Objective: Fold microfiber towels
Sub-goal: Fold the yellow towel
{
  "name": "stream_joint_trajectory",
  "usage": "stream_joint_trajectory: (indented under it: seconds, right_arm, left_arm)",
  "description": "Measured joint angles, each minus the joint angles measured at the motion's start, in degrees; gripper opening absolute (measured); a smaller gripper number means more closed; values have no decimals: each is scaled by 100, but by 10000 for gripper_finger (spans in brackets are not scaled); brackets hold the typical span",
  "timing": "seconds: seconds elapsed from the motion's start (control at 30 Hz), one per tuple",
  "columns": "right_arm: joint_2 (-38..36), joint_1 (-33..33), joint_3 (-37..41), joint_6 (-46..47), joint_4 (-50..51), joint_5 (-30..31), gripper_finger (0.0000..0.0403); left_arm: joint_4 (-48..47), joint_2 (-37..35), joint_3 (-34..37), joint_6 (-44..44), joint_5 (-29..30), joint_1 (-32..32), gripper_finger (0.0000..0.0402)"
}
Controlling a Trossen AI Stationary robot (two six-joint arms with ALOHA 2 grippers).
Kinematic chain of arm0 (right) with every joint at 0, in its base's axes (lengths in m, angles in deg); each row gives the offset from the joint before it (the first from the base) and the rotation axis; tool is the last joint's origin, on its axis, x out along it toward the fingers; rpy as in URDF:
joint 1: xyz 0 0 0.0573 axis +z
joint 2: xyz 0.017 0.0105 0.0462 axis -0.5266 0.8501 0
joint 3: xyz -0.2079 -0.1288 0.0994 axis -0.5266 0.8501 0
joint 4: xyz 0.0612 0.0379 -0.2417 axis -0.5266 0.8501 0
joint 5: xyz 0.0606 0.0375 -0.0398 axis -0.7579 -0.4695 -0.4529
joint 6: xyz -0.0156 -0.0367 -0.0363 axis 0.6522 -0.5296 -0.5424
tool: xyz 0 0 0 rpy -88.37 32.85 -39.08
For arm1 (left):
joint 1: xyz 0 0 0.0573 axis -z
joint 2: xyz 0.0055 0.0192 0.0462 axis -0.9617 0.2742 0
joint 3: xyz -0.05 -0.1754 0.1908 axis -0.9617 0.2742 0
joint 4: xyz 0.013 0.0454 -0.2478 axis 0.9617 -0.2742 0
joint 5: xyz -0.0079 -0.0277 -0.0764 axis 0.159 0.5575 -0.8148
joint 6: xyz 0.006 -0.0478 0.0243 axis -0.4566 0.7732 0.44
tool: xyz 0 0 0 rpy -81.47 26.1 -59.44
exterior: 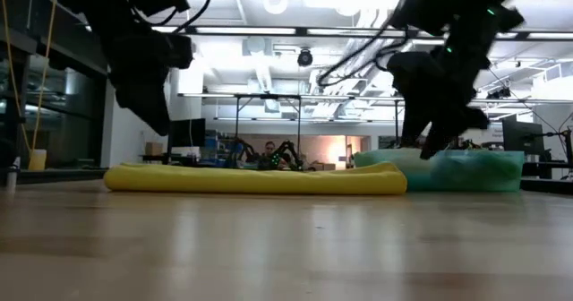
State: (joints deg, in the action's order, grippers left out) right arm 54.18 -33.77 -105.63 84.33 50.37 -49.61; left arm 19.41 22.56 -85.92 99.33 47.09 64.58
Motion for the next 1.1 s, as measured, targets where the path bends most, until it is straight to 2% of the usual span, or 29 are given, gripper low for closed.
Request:
stream_joint_trajectory:
  seconds: [0.13,0.23,0.7,0.9,1.0,1.1]
  right_arm:
    - [-139,-67,740,1041,-1093,253,216]
    - [-75,-138,989,1404,-1698,503,216]
    - [1139,-219,970,1376,-2878,743,216]
    - [1341,-144,958,1604,-3002,912,212]
    - [1347,-89,962,1863,-2917,933,179]
    - [1358,55,973,2059,-2797,1111,98]
  left_arm:
    - [562,157,22,-82,38,121,140]
    - [913,376,20,-262,64,143,140]
    - [1066,1722,20,-477,382,143,140]
    - [1078,2043,0,-546,524,148,140]
    - [1101,2041,3,-714,588,148,140]
    - [1078,1974,18,-788,739,143,140]
